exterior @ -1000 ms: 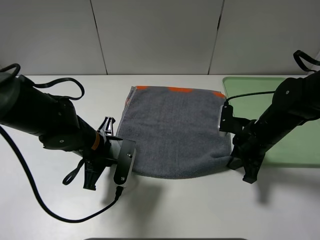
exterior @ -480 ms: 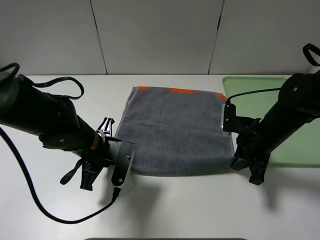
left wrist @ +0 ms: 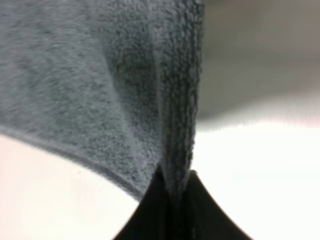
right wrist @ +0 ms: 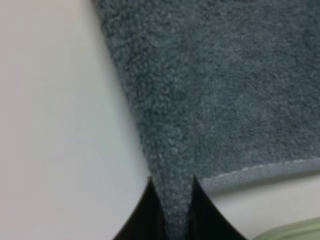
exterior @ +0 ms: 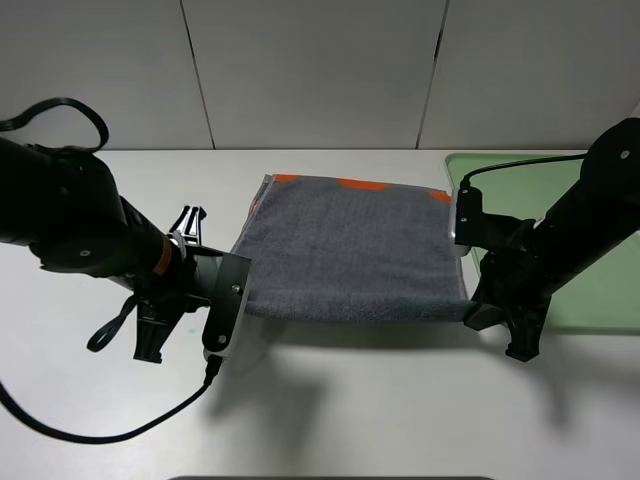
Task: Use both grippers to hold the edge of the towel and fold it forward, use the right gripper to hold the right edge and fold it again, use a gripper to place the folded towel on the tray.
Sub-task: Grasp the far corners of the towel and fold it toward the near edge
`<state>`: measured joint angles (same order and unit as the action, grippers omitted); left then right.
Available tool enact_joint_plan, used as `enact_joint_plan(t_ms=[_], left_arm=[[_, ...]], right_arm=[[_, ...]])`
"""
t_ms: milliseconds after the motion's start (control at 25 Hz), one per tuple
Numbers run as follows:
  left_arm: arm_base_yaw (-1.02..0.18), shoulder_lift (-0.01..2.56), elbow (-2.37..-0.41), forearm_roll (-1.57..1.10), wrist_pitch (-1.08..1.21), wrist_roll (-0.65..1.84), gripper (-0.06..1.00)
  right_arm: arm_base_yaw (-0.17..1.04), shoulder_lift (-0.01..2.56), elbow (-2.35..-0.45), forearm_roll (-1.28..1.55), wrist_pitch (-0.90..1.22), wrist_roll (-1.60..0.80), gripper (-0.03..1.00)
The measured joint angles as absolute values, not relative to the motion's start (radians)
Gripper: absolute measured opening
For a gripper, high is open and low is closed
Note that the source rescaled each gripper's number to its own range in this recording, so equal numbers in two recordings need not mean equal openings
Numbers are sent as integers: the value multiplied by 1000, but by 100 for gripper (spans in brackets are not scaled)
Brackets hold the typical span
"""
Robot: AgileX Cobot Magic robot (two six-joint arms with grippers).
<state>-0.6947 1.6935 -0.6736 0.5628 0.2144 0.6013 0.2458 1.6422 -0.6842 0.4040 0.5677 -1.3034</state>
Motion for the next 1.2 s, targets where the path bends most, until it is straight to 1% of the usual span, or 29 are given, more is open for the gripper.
enact_joint_plan(t_ms=[80,200,360,560,720,960,1200], left_arm=[[-700,1652,-673,560,253,596,0],[-728,1614,-673,559,322,584,0],[-802,1583,-673,562,393,573,0],[-884,1550,-673,563,448,495,0],[-911,1512,-673,563,514,454,0],[-912,1407,-673,557,569,400,0],[-912,1323,-673,545,645,397,0]], right_arm=[[255,1623,-684,404,578,-1289,0],[320,1597,-684,365,583,-1251,0],[437,1582,-684,299,586,-1127,0],[518,1574,-684,247,607,-976,0],[533,1528,-684,236,645,-931,0],[533,1403,-684,227,689,-882,0],[533,1311,-683,191,760,-823,0]])
